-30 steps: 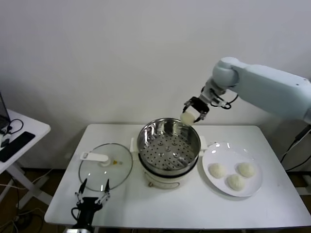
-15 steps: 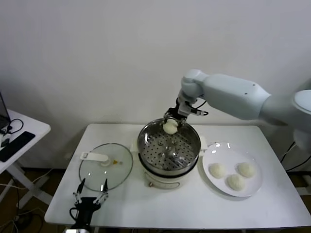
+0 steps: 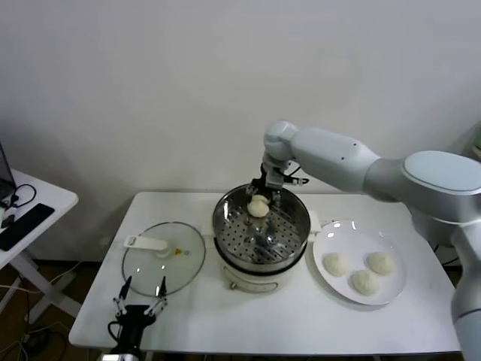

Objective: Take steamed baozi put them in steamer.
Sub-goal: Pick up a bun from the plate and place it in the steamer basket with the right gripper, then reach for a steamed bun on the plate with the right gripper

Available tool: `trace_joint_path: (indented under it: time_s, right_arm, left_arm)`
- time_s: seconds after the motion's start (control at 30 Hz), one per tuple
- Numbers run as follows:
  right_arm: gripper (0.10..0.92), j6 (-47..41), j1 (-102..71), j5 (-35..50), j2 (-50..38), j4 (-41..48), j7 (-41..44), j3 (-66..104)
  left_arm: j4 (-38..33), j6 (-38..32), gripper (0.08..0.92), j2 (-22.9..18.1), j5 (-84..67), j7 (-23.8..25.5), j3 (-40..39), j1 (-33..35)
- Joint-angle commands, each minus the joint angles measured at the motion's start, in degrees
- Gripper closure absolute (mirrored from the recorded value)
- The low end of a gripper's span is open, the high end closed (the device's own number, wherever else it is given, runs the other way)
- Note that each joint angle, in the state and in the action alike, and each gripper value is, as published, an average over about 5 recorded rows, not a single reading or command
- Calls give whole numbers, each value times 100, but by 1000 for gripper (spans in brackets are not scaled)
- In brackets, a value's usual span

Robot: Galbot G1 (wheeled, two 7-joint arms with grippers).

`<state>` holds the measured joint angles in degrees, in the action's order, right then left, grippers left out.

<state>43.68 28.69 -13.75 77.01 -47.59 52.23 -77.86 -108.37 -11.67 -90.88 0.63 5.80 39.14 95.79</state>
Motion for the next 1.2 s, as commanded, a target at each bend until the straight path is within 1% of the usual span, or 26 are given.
trace_joint_path:
  time_s: [0.03, 0.13, 0.27, 0.33, 0.43, 0.53, 0.6, 0.73, 0.8, 0.83, 0.93, 1.03, 1.2]
  right_arm:
    - [357, 467, -189, -146, 233, 415, -196, 55]
    - [290, 579, -155, -45, 202, 375, -227, 72]
    - [215, 632, 124, 379, 9, 62, -145, -40]
    - [206, 632, 420, 807, -167, -199, -32, -261]
    - [203, 535, 1110, 1807, -476, -601, 208, -913]
    - [203, 221, 1751, 2682, -793, -878, 497, -1590]
    - [203, -268, 2111, 3250, -1044, -1066, 668, -2049]
    - [203, -1948, 2943, 4560, -1570, -1661, 1036, -3006]
    - [203, -2611, 3296, 4860, -1830, -1918, 1161, -3427]
    - [203, -2880, 3440, 4927, -1963, -2042, 1197, -3632]
    - [203, -3427, 3640, 4768, -2397, -2433, 1109, -4051]
    - [203, -4041, 3720, 4624, -2863, -2943, 811, -4354]
    - [203, -5038, 3517, 4760, -3539, -3587, 438, -4443]
  left_arm:
    - [16, -15, 177, -1, 3, -5, 8, 0]
    - [-2, -12, 177, -3, 5, -6, 11, 5]
    - [-38, -11, 177, -10, 21, -6, 20, 27]
    - [-50, -14, 177, -10, 28, -6, 23, 48]
    - [-58, -14, 177, -8, 39, -5, 20, 70]
    - [-77, -8, 177, -7, 45, -5, 19, 83]
    - [-88, -3, 177, -1, 44, -4, 19, 91]
    - [-101, 3, 177, 29, 42, -3, 23, 107]
    - [-99, -1, 177, 44, 38, -5, 26, 108]
    - [-95, -4, 177, 49, 36, -6, 27, 105]
    - [-77, -7, 177, 48, 33, -8, 30, 87]
    - [-65, -8, 177, 49, 26, -10, 45, 82]
    - [-32, -23, 177, 67, 18, -15, 58, 80]
